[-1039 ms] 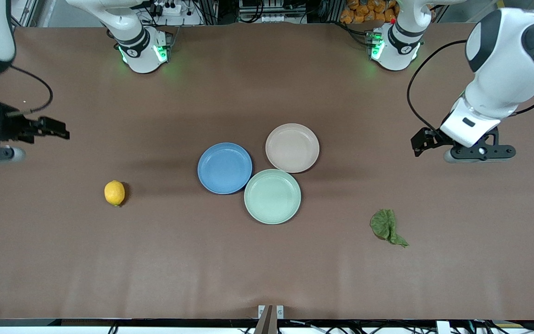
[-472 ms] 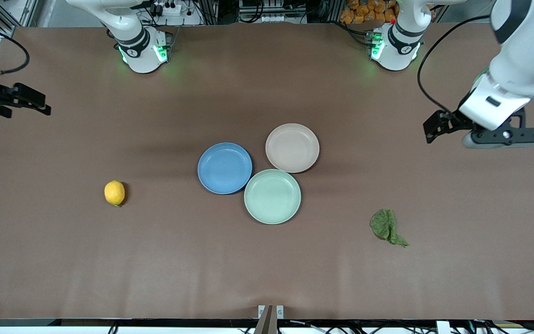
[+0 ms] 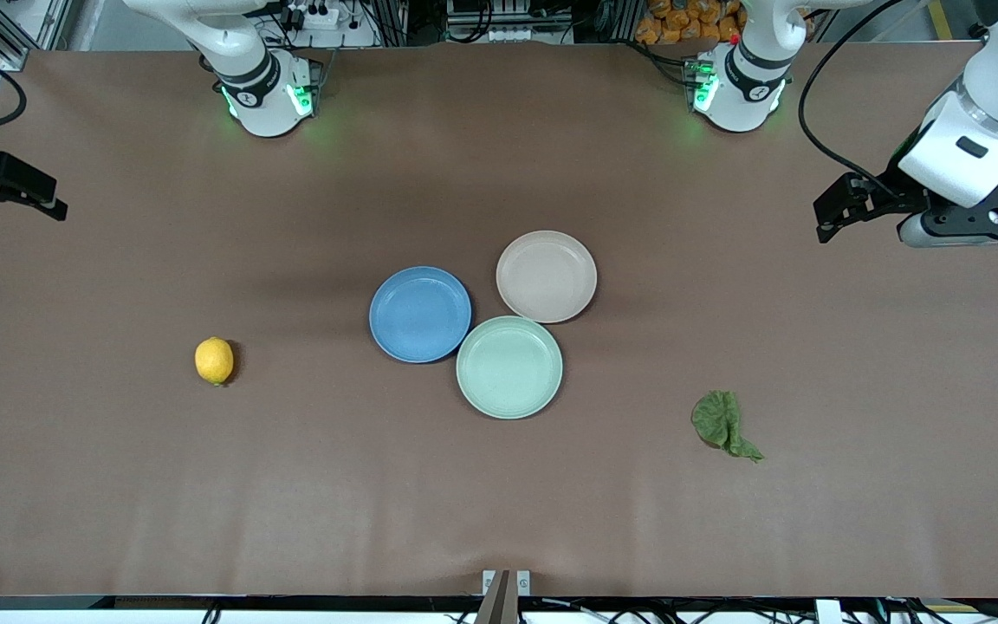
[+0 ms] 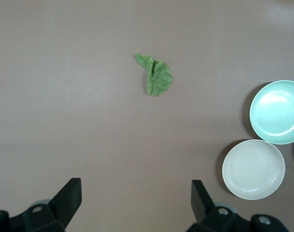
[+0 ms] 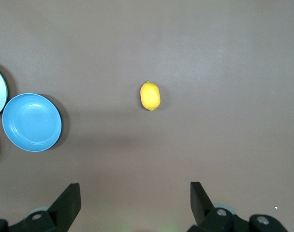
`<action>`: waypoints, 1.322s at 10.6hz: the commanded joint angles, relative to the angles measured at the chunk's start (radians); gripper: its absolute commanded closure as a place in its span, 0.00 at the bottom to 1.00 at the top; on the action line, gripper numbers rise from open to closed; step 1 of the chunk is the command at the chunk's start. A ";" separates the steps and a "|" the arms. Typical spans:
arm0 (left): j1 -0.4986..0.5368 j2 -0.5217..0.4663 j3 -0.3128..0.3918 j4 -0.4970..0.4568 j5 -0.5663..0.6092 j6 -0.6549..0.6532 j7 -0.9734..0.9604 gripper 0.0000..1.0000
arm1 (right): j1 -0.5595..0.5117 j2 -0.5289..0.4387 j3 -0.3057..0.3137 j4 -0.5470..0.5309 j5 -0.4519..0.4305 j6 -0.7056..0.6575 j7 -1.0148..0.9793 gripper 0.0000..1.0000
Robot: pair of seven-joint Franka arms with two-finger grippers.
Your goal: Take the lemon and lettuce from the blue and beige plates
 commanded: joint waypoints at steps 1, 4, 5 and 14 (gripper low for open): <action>0.007 0.003 -0.001 0.046 -0.025 -0.031 0.025 0.00 | 0.009 0.023 -0.036 0.045 0.014 -0.018 0.018 0.00; 0.007 0.001 -0.010 0.046 -0.027 -0.052 0.020 0.00 | 0.017 0.035 -0.048 0.045 0.016 0.067 0.096 0.00; 0.004 0.001 -0.010 0.046 -0.024 -0.054 0.020 0.00 | 0.023 0.035 -0.048 0.045 0.014 0.077 0.103 0.00; 0.005 0.000 -0.012 0.058 -0.025 -0.061 0.022 0.00 | 0.025 0.032 -0.050 0.045 0.010 0.025 0.090 0.00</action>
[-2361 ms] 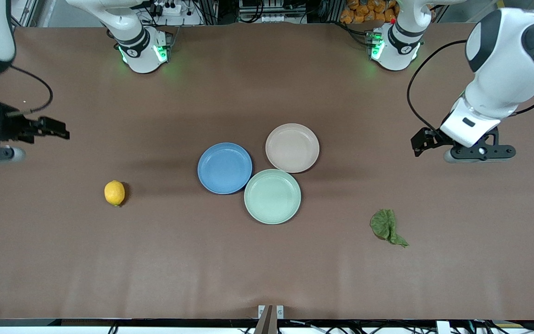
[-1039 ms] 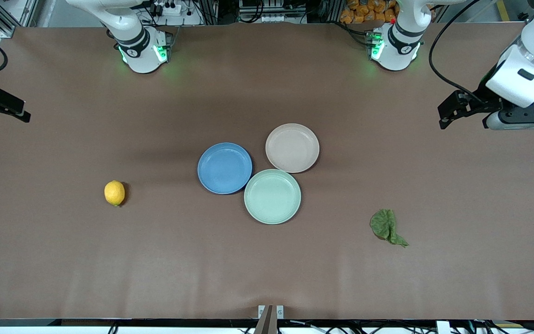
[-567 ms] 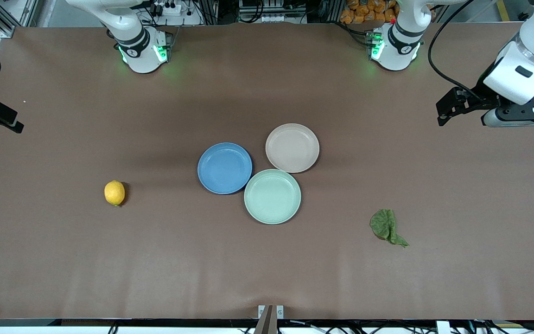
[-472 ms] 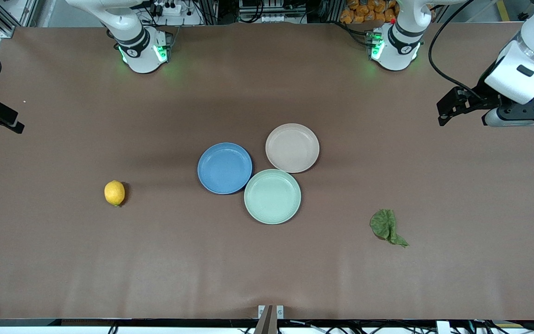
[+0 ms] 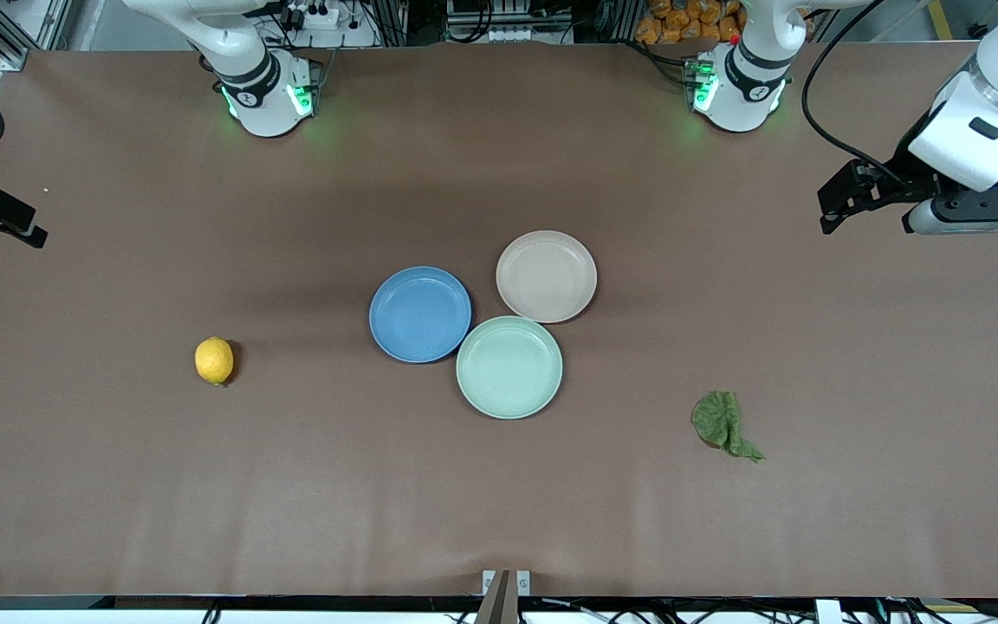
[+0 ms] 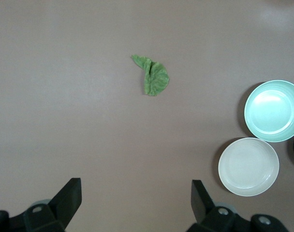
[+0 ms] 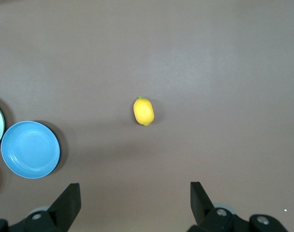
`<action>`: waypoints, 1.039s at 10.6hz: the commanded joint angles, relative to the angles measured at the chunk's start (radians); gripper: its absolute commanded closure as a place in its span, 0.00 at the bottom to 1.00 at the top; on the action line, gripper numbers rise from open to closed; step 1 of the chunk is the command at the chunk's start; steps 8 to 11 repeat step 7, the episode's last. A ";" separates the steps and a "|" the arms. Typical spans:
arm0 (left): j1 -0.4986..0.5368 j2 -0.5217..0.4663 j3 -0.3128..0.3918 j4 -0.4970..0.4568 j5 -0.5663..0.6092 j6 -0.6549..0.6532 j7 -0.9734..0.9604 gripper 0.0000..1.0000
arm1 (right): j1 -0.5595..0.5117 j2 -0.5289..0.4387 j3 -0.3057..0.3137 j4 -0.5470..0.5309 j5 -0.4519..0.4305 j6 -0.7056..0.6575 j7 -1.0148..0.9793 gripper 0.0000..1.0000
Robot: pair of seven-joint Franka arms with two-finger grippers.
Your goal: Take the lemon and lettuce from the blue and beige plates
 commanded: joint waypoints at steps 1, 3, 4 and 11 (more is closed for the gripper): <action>0.006 0.000 -0.004 0.019 -0.023 -0.026 0.025 0.00 | 0.013 0.008 -0.011 0.026 0.007 -0.036 0.013 0.00; 0.007 0.000 -0.004 0.019 -0.024 -0.026 0.025 0.00 | 0.013 0.008 -0.010 0.026 0.012 -0.050 0.013 0.00; 0.006 0.000 -0.004 0.019 -0.024 -0.029 0.025 0.00 | 0.013 0.012 -0.010 0.026 0.010 -0.050 0.012 0.00; 0.006 0.000 -0.004 0.019 -0.024 -0.034 0.026 0.00 | 0.013 0.012 -0.006 0.026 0.010 -0.048 0.010 0.00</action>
